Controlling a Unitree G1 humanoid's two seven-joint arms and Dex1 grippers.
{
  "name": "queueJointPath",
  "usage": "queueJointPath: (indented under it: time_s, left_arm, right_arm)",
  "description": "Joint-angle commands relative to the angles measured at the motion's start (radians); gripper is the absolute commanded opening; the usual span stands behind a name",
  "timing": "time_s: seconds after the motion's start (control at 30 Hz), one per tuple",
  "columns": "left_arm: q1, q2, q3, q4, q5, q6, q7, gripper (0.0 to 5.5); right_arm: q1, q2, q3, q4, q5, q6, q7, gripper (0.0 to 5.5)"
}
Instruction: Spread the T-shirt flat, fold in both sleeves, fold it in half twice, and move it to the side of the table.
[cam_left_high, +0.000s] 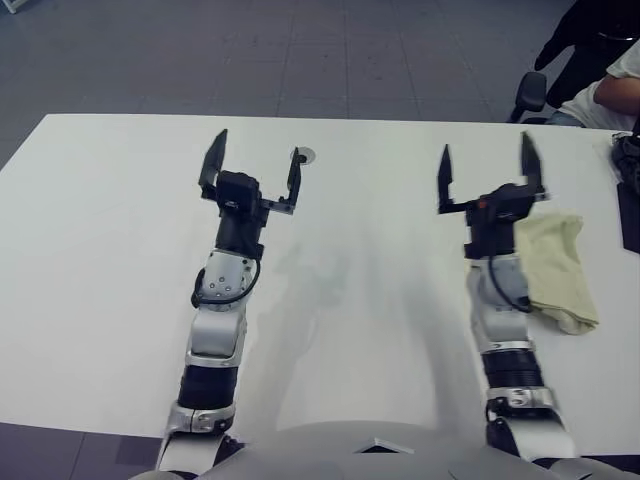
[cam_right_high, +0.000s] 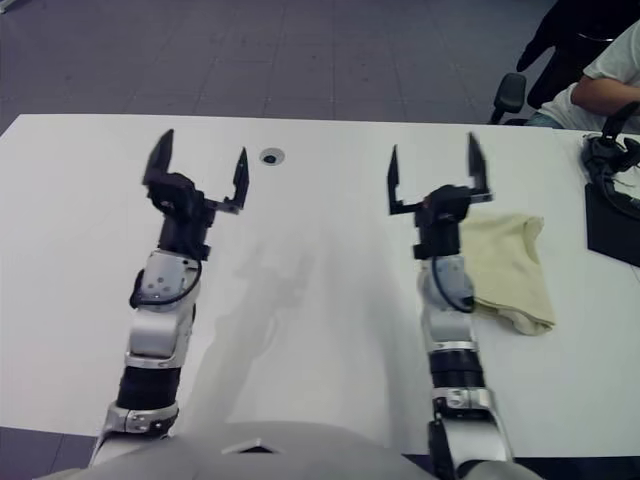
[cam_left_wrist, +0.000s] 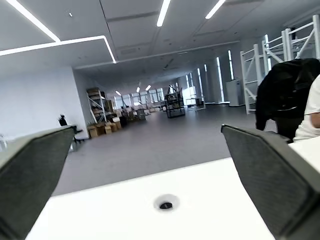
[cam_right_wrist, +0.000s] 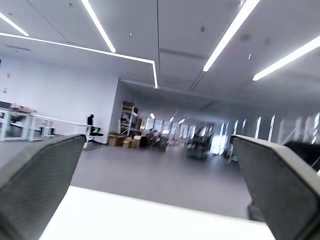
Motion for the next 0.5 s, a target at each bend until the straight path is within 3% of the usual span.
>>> queueJointPath:
  time_s: [0.03, 0.5]
  left_arm:
    - [0.04, -0.028, 0.017, 0.029, -0.033, -0.068, 0.016, 5.4]
    - [0.045, -0.024, 0.033, 0.128, 0.006, -0.158, 0.069, 5.4]
  right_arm:
    - [0.014, 0.043, -0.018, 0.041, 0.028, -0.032, 0.013, 5.37]
    - [0.073, 0.07, -0.056, 0.047, -0.093, -0.031, -0.064, 5.37]
